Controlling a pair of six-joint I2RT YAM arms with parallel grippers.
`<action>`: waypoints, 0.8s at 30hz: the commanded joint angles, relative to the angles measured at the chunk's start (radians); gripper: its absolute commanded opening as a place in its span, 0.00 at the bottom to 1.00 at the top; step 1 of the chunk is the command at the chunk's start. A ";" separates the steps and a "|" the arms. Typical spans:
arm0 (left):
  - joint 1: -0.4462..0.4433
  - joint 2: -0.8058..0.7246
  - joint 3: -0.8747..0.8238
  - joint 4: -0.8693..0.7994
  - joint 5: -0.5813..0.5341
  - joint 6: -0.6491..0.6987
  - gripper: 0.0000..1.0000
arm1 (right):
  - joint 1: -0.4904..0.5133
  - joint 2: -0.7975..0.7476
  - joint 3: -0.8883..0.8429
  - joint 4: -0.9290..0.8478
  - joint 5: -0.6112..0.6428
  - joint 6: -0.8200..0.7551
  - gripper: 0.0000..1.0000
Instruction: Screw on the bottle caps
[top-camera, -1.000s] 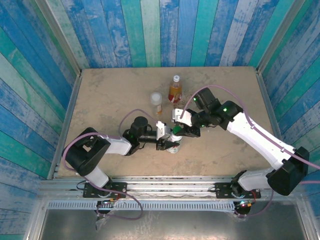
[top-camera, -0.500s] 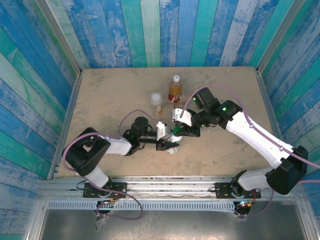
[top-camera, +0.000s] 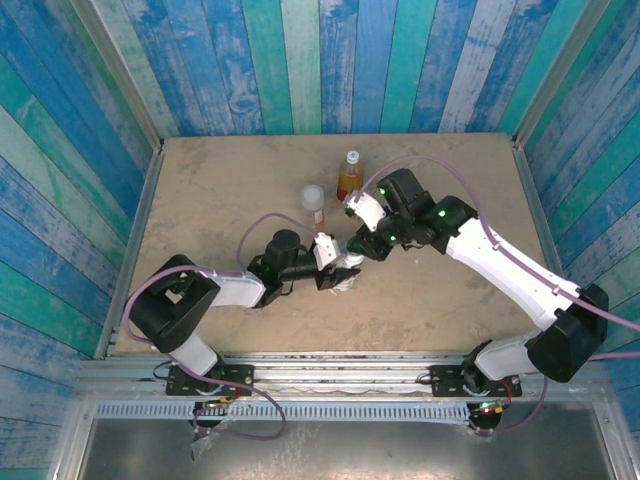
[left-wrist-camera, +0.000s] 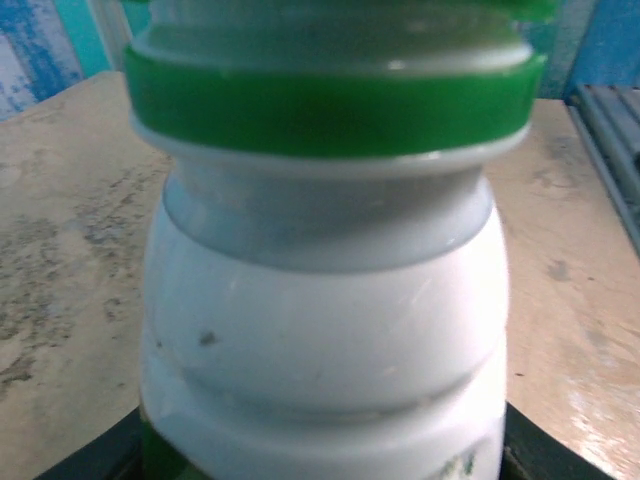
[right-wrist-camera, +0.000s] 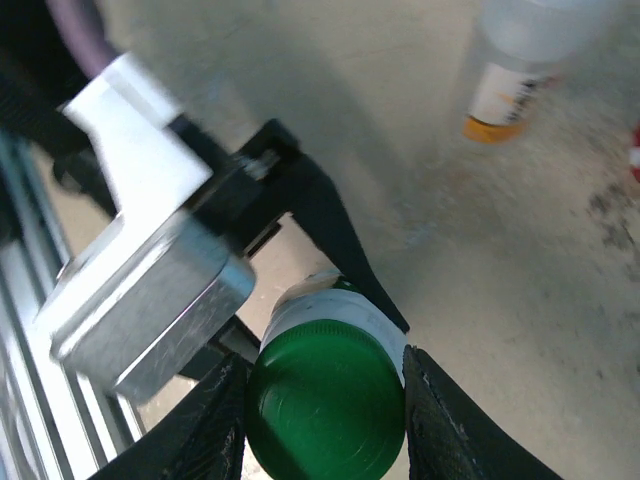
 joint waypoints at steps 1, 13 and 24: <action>0.003 0.010 0.067 0.065 -0.096 -0.004 0.56 | 0.037 0.046 0.020 -0.112 0.168 0.390 0.17; 0.005 -0.018 -0.016 0.085 0.000 0.043 0.56 | 0.040 -0.048 0.045 0.014 0.111 0.103 0.66; 0.005 -0.072 -0.011 0.002 0.231 0.096 0.56 | 0.028 -0.276 -0.149 0.019 -0.191 -0.512 0.72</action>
